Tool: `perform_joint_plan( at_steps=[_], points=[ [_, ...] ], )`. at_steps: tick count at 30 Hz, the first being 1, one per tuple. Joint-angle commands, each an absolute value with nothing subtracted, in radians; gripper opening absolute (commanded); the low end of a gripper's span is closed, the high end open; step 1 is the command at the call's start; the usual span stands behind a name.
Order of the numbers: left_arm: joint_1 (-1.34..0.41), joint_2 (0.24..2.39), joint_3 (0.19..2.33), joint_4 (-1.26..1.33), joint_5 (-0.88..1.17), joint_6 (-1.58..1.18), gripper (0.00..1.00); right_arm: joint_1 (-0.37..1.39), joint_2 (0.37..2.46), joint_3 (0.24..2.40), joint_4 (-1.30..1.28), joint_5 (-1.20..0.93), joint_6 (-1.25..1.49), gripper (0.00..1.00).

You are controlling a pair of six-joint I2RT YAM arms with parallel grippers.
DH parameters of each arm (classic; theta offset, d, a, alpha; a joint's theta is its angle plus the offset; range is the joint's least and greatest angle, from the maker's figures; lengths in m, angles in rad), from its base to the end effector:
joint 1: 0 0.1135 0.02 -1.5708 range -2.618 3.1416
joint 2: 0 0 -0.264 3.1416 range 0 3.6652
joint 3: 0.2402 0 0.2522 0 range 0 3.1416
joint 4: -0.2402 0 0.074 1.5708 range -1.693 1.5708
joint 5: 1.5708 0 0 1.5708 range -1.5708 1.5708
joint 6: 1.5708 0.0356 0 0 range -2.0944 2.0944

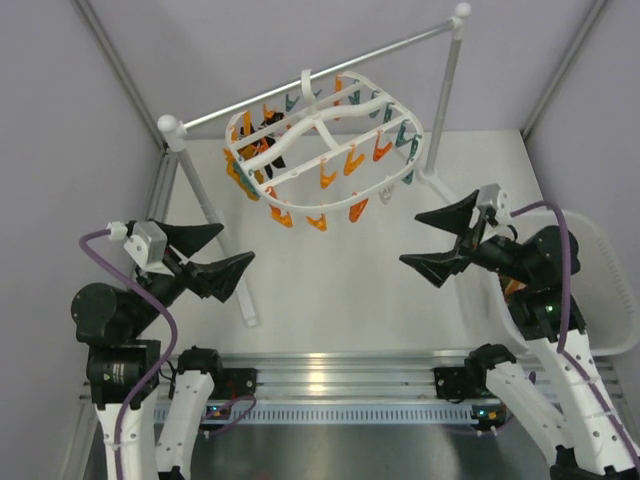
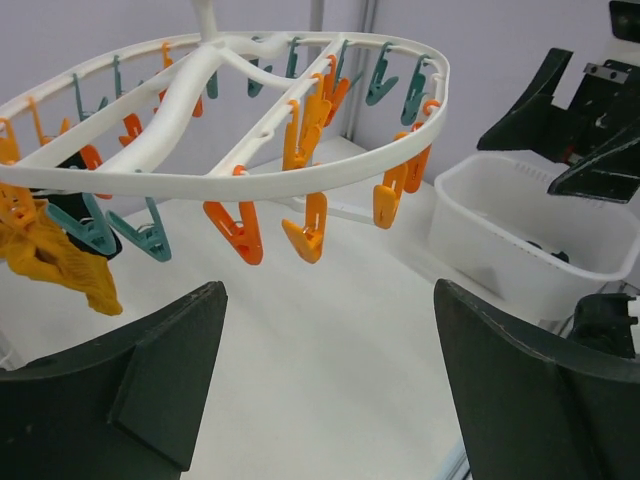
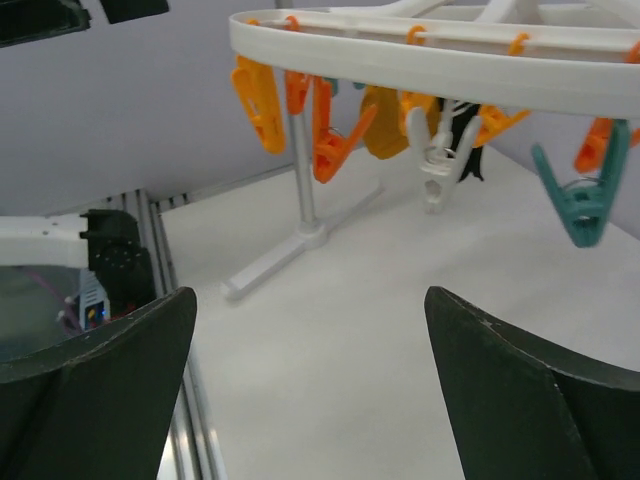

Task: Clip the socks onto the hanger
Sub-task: Open the clamp at the hanger.

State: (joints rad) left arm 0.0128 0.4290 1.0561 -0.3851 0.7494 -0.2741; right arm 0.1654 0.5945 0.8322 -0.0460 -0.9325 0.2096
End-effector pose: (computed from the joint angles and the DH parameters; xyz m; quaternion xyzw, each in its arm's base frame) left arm 0.0405 -0.0237 0.4396 0.2032 0.6091 -0.3192 0.6970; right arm 0.1124 0.0477 0.3955 -0.3342 0.5758 0.4094 0.6238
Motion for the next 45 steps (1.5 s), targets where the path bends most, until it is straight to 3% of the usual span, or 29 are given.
perform_joint_plan(
  at_steps=[1, 5, 9, 16, 20, 31, 40, 45],
  points=[
    [0.017, 0.422, 1.022, -0.226, 0.835, -0.365, 0.89, 0.345, 0.658, 0.879, 0.043, -0.807, 0.111, 0.95],
    [0.017, 0.446, 1.014, -0.210, 0.831, -0.371, 0.88, 0.633, 0.730, 0.899, 0.075, -0.606, -0.026, 0.86],
    [0.017, 0.466, 1.014, -0.204, 0.821, -0.362, 0.88, 0.756, 0.802, 0.911, 0.141, -0.473, -0.099, 0.71],
    [0.017, 0.485, 1.006, -0.186, 0.810, -0.361, 0.87, 0.974, 0.946, 0.939, 0.256, -0.318, -0.175, 0.61],
    [0.017, 0.483, 1.005, -0.186, 0.825, -0.350, 0.87, 0.999, 0.995, 0.930, 0.327, -0.151, -0.166, 0.53],
    [0.017, 0.483, 0.977, -0.150, 0.848, -0.344, 0.87, 0.997, 1.065, 0.931, 0.371, -0.025, -0.190, 0.52],
    [0.017, 0.502, 0.945, -0.135, 0.881, -0.350, 0.87, 1.008, 1.077, 0.965, 0.399, -0.121, -0.251, 0.50],
    [0.018, 0.518, 0.940, -0.095, 0.903, -0.377, 0.86, 1.017, 1.085, 0.985, 0.374, -0.170, -0.268, 0.40]
  ],
)
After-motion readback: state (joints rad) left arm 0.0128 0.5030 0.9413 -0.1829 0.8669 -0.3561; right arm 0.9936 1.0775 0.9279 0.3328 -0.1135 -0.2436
